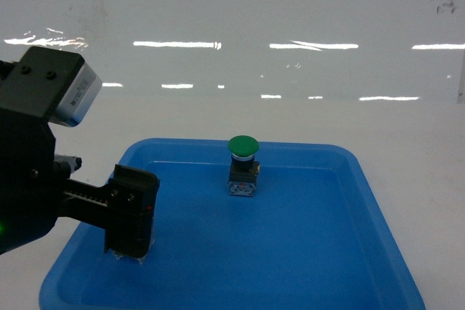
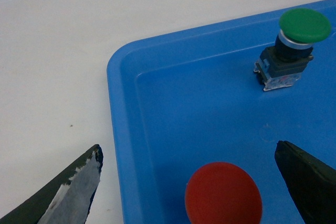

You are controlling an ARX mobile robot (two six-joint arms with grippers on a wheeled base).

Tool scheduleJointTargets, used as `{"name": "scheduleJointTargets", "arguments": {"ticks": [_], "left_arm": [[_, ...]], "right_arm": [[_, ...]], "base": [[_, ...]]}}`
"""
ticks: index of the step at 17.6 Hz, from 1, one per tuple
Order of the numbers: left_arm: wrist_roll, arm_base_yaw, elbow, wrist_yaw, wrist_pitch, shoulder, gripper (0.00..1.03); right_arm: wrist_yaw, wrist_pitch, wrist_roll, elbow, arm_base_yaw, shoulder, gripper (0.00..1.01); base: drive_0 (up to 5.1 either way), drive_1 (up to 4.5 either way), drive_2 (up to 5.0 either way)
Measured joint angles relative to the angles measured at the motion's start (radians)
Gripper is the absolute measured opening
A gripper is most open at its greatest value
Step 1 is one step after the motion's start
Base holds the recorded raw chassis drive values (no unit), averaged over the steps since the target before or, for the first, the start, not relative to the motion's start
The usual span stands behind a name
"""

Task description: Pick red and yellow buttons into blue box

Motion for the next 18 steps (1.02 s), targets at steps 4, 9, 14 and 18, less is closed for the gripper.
{"name": "scheduleJointTargets", "arguments": {"ticks": [4,9,14,18], "left_arm": [[-0.003,-0.011,0.034,-0.003,0.008,0.083,0.98],[-0.008,-0.018,0.021,-0.001,0.031,0.146,0.98],[-0.01,-0.021,0.021,0.016,0.067,0.217,0.98],[-0.012,-0.022,0.02,0.012,0.111,0.235,0.58]], "right_arm": [[0.0,0.0,0.0,0.0,0.0,0.0,0.34],[0.0,0.0,0.0,0.0,0.0,0.0,0.34],[0.0,0.0,0.0,0.0,0.0,0.0,0.34],[0.0,0.0,0.0,0.0,0.0,0.0,0.34]], "base": [[0.0,0.0,0.0],[0.0,0.0,0.0],[0.0,0.0,0.0],[0.0,0.0,0.0]]}}
